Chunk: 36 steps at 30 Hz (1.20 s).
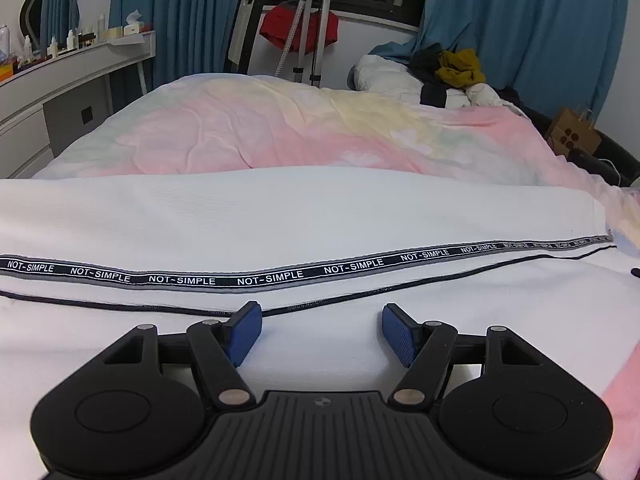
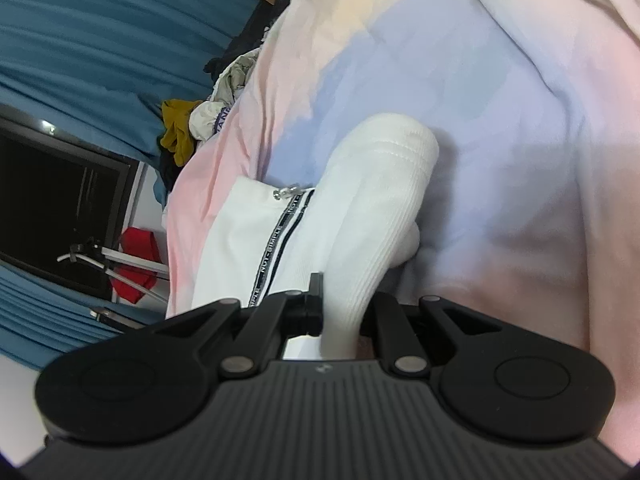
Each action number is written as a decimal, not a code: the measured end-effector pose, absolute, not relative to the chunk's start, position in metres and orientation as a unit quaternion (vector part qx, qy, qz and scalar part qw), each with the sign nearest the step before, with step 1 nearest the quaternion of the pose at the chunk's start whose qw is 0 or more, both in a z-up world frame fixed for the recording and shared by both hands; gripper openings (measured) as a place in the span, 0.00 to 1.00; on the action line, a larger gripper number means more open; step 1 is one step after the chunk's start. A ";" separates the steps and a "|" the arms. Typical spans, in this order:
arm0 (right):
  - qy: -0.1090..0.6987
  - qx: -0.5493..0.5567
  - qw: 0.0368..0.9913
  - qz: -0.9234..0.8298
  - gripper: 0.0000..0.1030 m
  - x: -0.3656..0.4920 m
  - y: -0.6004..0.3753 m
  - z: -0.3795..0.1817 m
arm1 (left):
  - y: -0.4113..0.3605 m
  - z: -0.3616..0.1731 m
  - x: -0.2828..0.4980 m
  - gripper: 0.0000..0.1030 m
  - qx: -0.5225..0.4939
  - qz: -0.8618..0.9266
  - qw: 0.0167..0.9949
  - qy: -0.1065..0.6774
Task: Fold clothes
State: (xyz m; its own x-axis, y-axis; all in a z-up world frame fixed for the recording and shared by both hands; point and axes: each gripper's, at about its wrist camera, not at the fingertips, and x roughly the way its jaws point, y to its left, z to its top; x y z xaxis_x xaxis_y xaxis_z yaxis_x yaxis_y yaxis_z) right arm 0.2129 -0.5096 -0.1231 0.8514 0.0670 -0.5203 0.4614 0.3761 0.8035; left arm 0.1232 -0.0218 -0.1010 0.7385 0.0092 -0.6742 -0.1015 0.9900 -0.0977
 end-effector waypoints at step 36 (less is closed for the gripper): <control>0.207 -0.311 0.866 0.332 0.09 0.082 -0.105 -0.074 | 0.088 -0.042 0.103 0.66 -0.307 0.004 0.921 0.241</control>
